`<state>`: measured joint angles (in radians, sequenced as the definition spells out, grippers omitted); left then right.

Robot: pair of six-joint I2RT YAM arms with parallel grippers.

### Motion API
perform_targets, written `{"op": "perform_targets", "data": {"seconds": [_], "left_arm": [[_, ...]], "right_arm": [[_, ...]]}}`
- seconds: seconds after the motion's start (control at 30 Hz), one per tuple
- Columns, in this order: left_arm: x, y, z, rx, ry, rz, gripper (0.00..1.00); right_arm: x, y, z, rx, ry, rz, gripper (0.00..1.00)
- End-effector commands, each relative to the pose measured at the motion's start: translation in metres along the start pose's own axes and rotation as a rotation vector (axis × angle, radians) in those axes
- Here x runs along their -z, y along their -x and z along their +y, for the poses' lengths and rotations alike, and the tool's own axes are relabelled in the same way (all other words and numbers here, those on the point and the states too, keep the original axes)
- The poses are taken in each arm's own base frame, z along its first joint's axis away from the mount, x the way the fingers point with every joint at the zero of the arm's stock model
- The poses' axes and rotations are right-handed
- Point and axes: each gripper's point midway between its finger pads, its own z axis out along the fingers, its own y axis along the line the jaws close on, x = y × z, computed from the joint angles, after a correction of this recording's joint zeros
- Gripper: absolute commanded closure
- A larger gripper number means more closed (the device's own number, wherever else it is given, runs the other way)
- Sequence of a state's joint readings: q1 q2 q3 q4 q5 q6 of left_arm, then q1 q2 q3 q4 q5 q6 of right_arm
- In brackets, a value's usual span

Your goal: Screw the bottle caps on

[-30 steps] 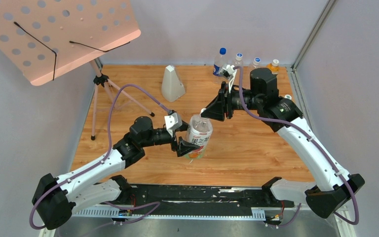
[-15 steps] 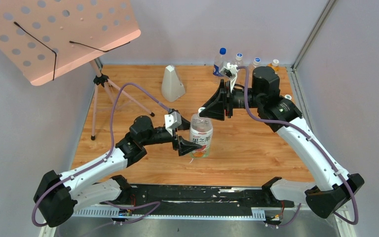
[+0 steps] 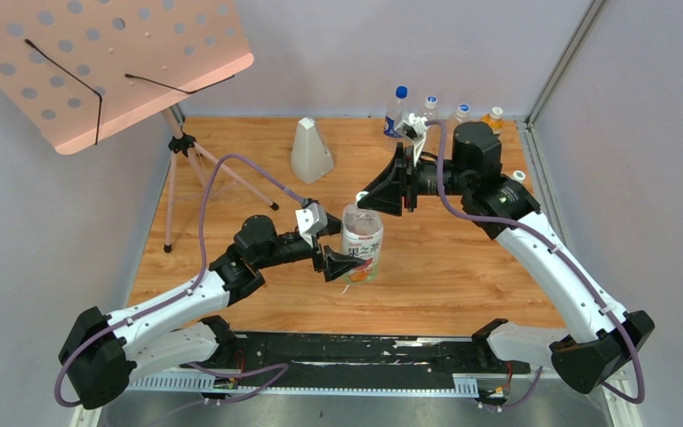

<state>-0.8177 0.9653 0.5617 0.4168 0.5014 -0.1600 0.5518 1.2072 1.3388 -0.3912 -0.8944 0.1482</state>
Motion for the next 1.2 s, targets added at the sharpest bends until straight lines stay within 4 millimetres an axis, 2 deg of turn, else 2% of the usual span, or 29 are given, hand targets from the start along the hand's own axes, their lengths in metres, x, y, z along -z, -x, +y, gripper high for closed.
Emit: {"op": "perform_targets", "data": {"seconds": [0.0,0.1,0.37,0.53,0.83,1.17], "left_arm": [[-0.004,0.062,-0.022,-0.125,-0.121,-0.245,0.98],[-0.006,0.058,-0.031,-0.137,-0.188,-0.241,0.99],[-0.008,0.062,-0.033,-0.164,-0.2,-0.261,0.99],[-0.008,0.067,-0.03,-0.162,-0.169,-0.265,0.99],[0.0,0.072,0.006,-0.227,0.105,-0.252,0.99],[-0.004,0.085,0.018,-0.343,0.286,-0.307,0.99]], "right_arm": [[0.0,-0.009,0.03,-0.031,0.161,0.026,0.83],[0.002,-0.003,0.04,-0.016,0.217,0.012,0.83],[0.003,0.006,0.052,0.012,0.294,-0.013,0.83],[-0.002,0.003,0.037,0.001,0.218,0.001,0.84],[-0.006,-0.01,0.001,-0.072,-0.009,0.027,0.84],[-0.015,-0.027,-0.024,-0.201,-0.242,0.016,0.87]]}}
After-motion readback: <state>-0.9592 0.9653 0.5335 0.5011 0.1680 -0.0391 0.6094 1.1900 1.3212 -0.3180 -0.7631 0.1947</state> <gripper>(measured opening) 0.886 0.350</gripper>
